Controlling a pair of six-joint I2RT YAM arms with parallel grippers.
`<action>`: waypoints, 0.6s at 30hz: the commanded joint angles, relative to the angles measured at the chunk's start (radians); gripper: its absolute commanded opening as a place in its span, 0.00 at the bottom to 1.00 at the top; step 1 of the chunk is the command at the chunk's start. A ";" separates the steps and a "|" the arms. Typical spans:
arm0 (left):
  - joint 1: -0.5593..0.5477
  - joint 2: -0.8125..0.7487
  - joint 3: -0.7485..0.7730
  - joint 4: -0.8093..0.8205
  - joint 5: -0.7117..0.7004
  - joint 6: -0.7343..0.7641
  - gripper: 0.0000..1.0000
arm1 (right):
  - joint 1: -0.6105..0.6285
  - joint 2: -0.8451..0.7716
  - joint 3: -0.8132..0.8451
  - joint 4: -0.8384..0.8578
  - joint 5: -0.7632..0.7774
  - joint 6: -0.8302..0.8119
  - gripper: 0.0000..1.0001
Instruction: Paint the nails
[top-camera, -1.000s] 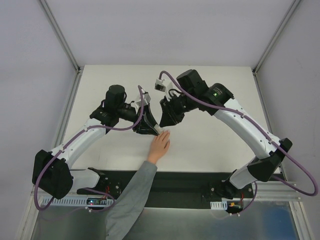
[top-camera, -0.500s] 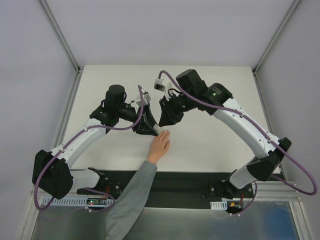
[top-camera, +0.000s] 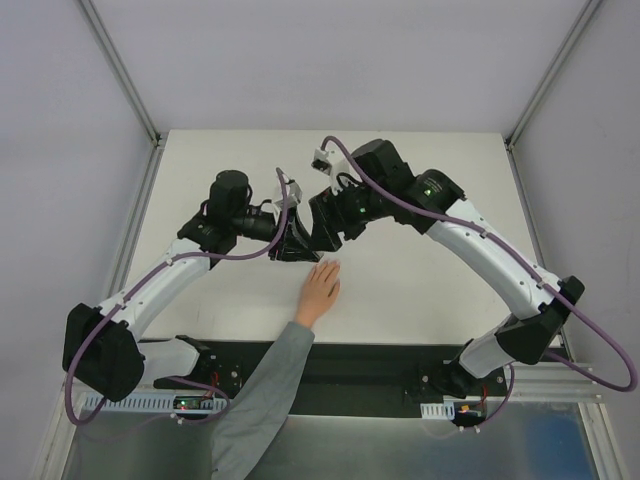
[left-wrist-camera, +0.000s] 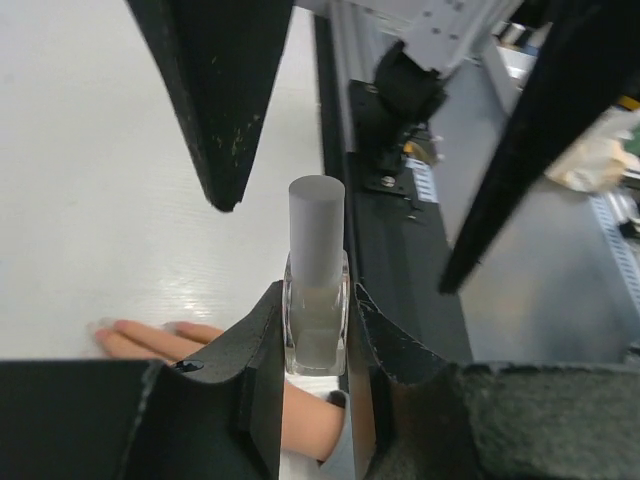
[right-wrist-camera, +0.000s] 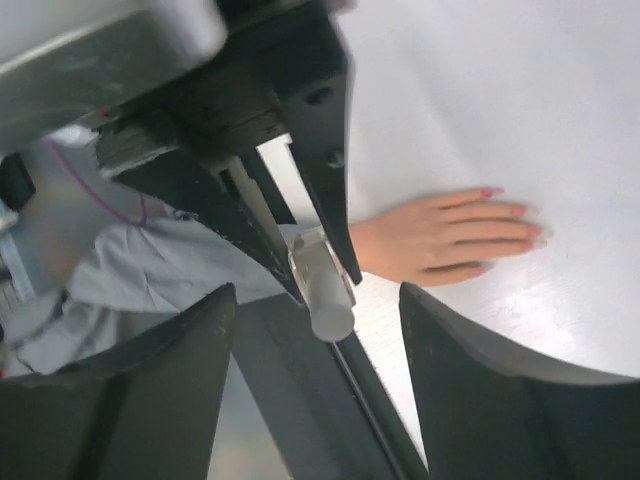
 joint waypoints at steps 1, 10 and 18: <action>0.004 -0.096 -0.015 0.014 -0.291 0.054 0.00 | 0.017 -0.101 -0.064 0.141 0.295 0.346 0.77; -0.005 -0.202 -0.075 0.070 -0.639 0.034 0.00 | 0.110 -0.136 -0.144 0.278 0.723 0.634 0.65; -0.019 -0.234 -0.100 0.095 -0.709 0.028 0.00 | 0.130 -0.015 -0.036 0.305 0.742 0.662 0.55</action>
